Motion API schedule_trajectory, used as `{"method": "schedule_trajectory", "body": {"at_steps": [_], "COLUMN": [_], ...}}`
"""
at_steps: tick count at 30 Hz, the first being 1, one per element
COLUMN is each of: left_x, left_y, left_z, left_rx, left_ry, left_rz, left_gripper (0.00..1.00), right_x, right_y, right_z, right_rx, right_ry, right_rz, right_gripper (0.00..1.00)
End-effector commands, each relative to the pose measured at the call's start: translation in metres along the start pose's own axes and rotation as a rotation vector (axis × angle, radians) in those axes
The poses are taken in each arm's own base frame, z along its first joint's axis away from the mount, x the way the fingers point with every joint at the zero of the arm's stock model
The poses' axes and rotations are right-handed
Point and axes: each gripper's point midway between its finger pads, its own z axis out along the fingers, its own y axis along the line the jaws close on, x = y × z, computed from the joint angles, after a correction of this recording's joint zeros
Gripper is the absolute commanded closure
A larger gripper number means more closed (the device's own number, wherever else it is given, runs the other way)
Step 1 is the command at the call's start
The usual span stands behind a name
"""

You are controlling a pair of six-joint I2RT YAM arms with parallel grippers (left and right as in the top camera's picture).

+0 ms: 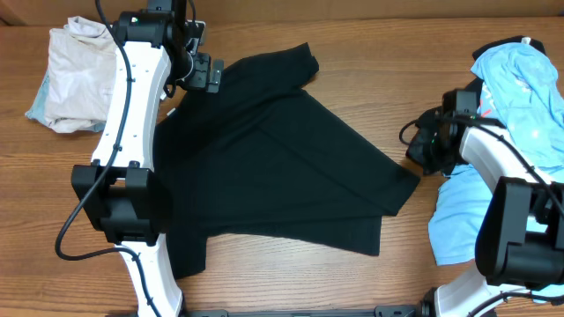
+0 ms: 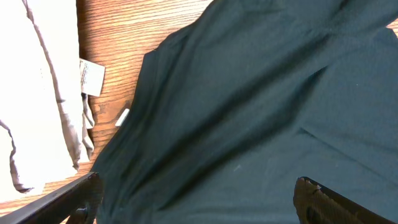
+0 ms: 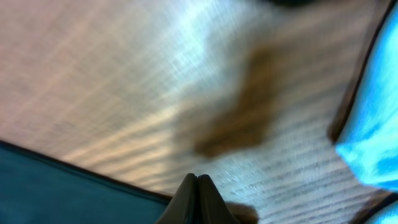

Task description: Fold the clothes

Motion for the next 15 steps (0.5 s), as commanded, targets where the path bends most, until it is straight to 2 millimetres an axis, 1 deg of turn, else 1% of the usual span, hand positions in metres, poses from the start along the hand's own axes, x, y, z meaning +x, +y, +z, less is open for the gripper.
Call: {"method": "schedule_trajectory", "body": {"at_steps": [1,2,4,5,6,7,8,9,11,15], "left_x": [-0.007,-0.007,-0.007,-0.007,-0.007,-0.006,-0.006,-0.005,-0.005,-0.004], "left_y": [-0.006,-0.006,-0.006,-0.006,-0.006,-0.006,-0.006,-0.006,-0.006,-0.006], "left_z": [-0.011,-0.011,-0.011,-0.011,-0.011,-0.011,-0.011,-0.011,-0.011,-0.011], "left_rx": [0.017,0.017,0.017,0.017,0.017,0.017,0.017,0.017,0.017,0.016], "left_ry": [-0.036,-0.037,-0.037,-0.036,-0.035,-0.032,-0.031,-0.029,-0.026,-0.023], "left_rz": [0.031,0.030,0.030,0.030,0.029,0.029,0.029,0.029,0.030,0.029], "left_gripper": [0.00,0.00,0.00,0.00,0.00,0.00,0.00,0.00,0.00,0.00], "right_x": [-0.040,-0.048,-0.057,-0.058,-0.056,-0.052,-0.046,-0.037,-0.018,0.018], "right_y": [0.020,0.024,0.030,0.031,0.030,0.028,0.026,0.022,0.013,-0.005], "right_z": [-0.032,-0.039,-0.051,-0.056,-0.057,-0.057,-0.056,-0.053,-0.047,-0.030], "right_rx": [-0.047,-0.055,-0.063,-0.061,-0.057,-0.050,-0.039,-0.025,0.003,0.054], "right_ry": [-0.112,-0.132,-0.151,-0.149,-0.139,-0.120,-0.094,-0.060,0.007,0.123], "right_rz": [-0.033,-0.041,-0.044,-0.044,-0.043,-0.038,-0.034,-0.026,0.003,0.030], "right_gripper": [0.96,0.96,0.96,0.96,0.93,0.79,0.69,0.64,0.59,0.54]}}
